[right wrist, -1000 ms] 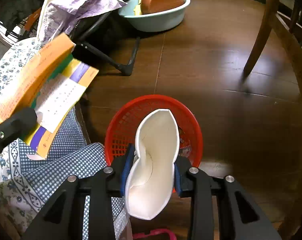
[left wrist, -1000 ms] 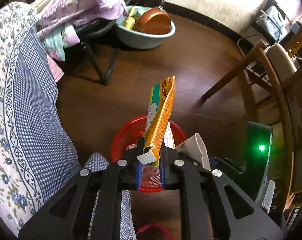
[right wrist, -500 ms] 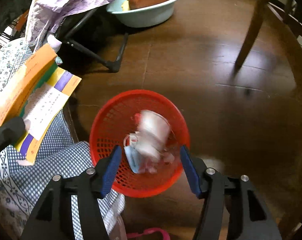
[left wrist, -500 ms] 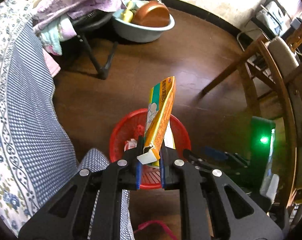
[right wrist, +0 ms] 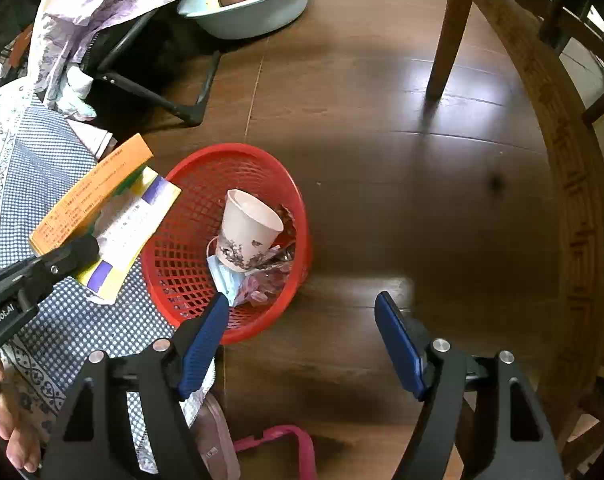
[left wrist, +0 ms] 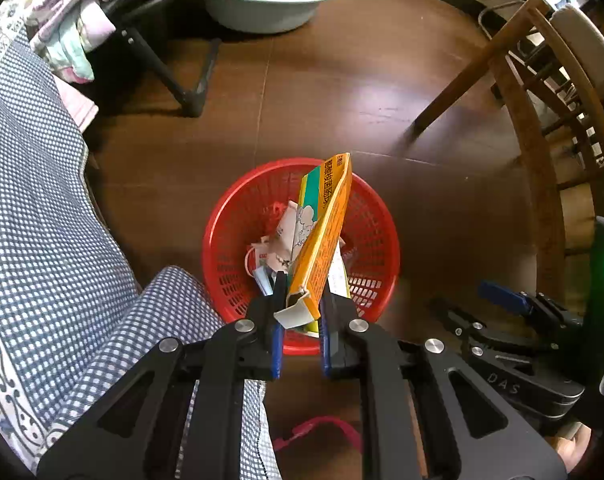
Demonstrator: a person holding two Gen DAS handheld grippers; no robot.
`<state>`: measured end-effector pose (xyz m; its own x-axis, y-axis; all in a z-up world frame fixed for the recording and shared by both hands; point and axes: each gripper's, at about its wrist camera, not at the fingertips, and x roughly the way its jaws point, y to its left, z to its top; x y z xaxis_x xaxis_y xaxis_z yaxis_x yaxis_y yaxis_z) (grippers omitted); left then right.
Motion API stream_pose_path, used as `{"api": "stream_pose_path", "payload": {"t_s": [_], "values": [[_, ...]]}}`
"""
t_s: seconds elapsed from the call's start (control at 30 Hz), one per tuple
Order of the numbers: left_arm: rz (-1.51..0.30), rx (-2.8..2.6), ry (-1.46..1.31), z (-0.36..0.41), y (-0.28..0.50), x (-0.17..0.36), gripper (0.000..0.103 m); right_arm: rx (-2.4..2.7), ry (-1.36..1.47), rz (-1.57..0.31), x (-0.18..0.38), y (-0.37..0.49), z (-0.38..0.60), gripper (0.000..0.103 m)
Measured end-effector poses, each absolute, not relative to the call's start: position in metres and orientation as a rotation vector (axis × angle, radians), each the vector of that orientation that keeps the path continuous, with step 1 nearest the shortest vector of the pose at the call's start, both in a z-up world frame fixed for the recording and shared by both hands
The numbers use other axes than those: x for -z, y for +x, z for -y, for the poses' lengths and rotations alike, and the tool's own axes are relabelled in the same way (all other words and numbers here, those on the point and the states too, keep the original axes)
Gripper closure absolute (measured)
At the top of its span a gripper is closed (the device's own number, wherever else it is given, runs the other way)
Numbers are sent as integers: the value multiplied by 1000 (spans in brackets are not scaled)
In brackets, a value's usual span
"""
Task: Collect trash
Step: 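Open the left tool to drop the orange box into the wastebasket, then move both tools back over the remaining trash on the bed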
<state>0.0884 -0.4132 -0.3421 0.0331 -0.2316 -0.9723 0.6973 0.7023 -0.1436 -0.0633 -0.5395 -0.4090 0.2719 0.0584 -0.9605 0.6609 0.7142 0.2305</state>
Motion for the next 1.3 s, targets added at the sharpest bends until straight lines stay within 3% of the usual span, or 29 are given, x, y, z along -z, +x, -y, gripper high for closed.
{"api": "stream_pose_path", "payload": {"t_s": [0.27, 0.3, 0.37, 0.4, 0.43, 0.87, 1.07, 1.3], "values": [[-1402, 711, 436, 411, 91, 357, 87, 449, 694, -1251, 409, -61, 539, 29], [-1408, 707, 439, 412, 91, 358, 82, 448, 695, -1251, 409, -61, 539, 29], [-1411, 700, 437, 412, 91, 357, 60, 447, 695, -1251, 409, -59, 540, 29], [-1392, 691, 434, 412, 92, 354, 40, 448, 693, -1251, 408, -60, 540, 29], [-1370, 687, 430, 411, 92, 350, 30, 449, 692, -1251, 407, -59, 540, 29], [-1345, 721, 360, 405, 87, 323, 28, 451, 664, -1261, 392, -57, 540, 29], [-1236, 817, 262, 398, 75, 261, 26, 478, 617, -1235, 372, -59, 537, 17], [-1050, 855, 104, 352, 59, 165, 12, 486, 517, -1156, 321, -57, 520, 8]]}}
